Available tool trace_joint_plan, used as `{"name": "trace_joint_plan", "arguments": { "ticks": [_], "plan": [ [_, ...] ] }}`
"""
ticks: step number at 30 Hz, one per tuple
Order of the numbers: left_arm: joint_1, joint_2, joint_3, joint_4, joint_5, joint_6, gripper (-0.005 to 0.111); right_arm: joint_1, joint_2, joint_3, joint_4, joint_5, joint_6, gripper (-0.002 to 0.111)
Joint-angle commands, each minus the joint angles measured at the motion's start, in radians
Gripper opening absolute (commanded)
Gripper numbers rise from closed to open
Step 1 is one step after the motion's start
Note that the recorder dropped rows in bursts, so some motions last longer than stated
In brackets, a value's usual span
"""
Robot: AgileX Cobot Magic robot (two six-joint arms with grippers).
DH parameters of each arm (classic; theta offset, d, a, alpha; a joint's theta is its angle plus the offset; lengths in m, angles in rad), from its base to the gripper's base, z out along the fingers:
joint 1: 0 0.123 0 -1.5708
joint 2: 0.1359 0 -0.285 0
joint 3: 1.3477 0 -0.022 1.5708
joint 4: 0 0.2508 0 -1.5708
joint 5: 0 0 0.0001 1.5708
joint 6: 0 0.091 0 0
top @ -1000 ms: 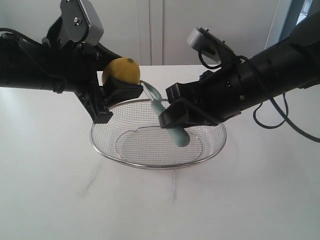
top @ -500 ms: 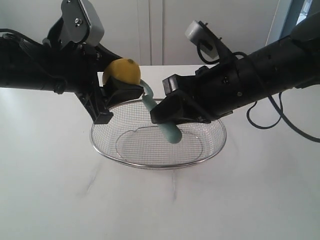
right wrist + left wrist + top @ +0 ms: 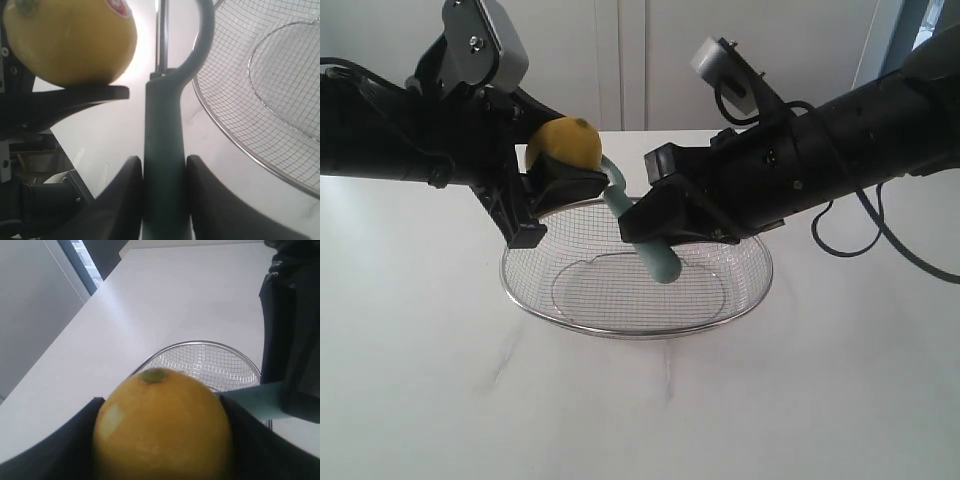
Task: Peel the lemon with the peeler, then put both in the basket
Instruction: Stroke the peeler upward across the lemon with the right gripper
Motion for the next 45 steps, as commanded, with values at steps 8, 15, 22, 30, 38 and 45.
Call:
{"name": "trace_joint_plan", "arguments": {
  "ticks": [8, 15, 22, 30, 38, 45],
  "plan": [
    [-0.004, -0.005, -0.002, -0.019, 0.020, -0.010, 0.000, -0.003, -0.033, -0.001, 0.015, -0.019, -0.015, 0.000],
    [-0.004, -0.005, -0.002, -0.019, 0.018, -0.010, 0.000, -0.003, -0.052, -0.001, 0.013, -0.027, -0.015, 0.000],
    [-0.004, -0.005, -0.002, -0.019, 0.018, -0.010, 0.000, -0.003, -0.069, -0.001, 0.009, -0.042, -0.015, 0.000],
    [-0.004, -0.005, -0.002, -0.019, 0.018, -0.013, 0.000, -0.003, -0.070, -0.001, 0.009, -0.042, -0.015, 0.000],
    [-0.004, -0.005, -0.002, -0.019, 0.018, -0.017, 0.000, -0.003, -0.069, -0.001, 0.011, -0.048, -0.015, 0.000],
    [-0.004, -0.005, -0.002, -0.019, 0.018, -0.017, 0.000, -0.003, -0.128, -0.001, 0.009, -0.077, -0.015, 0.000]
  ]
}}
